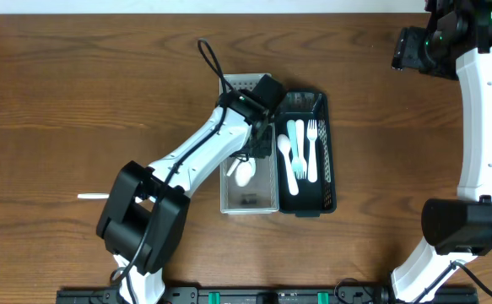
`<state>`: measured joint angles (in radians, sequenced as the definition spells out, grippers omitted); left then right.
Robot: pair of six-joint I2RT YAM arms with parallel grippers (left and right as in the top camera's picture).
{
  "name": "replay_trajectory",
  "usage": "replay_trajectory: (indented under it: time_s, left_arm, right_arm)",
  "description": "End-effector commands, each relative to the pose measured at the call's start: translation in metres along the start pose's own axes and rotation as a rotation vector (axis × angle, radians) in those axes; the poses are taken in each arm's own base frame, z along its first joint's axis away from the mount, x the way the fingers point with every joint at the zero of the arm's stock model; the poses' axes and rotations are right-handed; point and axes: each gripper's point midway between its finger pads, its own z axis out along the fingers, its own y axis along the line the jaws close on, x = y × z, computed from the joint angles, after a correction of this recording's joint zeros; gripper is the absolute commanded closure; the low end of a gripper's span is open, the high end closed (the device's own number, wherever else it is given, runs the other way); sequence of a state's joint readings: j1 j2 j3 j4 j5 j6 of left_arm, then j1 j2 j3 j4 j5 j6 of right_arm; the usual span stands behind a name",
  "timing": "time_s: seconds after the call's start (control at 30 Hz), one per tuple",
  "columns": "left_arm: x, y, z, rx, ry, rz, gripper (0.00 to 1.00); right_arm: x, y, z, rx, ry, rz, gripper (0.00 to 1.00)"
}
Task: Pack container
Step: 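Place the spoon into the clear basket and release with the left gripper, then reach the left gripper to the last white spoon and grasp it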
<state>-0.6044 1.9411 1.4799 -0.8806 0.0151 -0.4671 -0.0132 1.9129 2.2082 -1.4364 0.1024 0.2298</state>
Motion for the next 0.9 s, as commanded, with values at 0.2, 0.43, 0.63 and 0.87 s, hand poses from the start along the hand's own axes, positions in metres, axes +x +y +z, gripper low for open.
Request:
replay_trajectory:
  time_s: [0.2, 0.43, 0.63, 0.87]
  left_arm:
    - [-0.034, 0.007, -0.043, 0.041, -0.126, 0.047, 0.39]
    - [-0.093, 0.098, -0.184, 0.004, -0.489, -0.218, 0.07]
    - [-0.047, 0.247, -0.223, -0.063, -0.512, -0.983, 0.02]
    - [0.044, 0.33, -0.192, -0.216, -0.307, -1.709, 0.02]
  right_arm:
    - [0.002, -0.005, 0.004, 0.013, 0.015, -0.002, 0.26]
    - [-0.002, -0.004, 0.004, 0.009, -0.001, 0.001, 0.27]
    - [-0.002, -0.004, 0.004, 0.01, -0.001, 0.001, 0.27]
    - [-0.005, -0.003, 0.004, 0.006, -0.015, 0.003, 0.27]
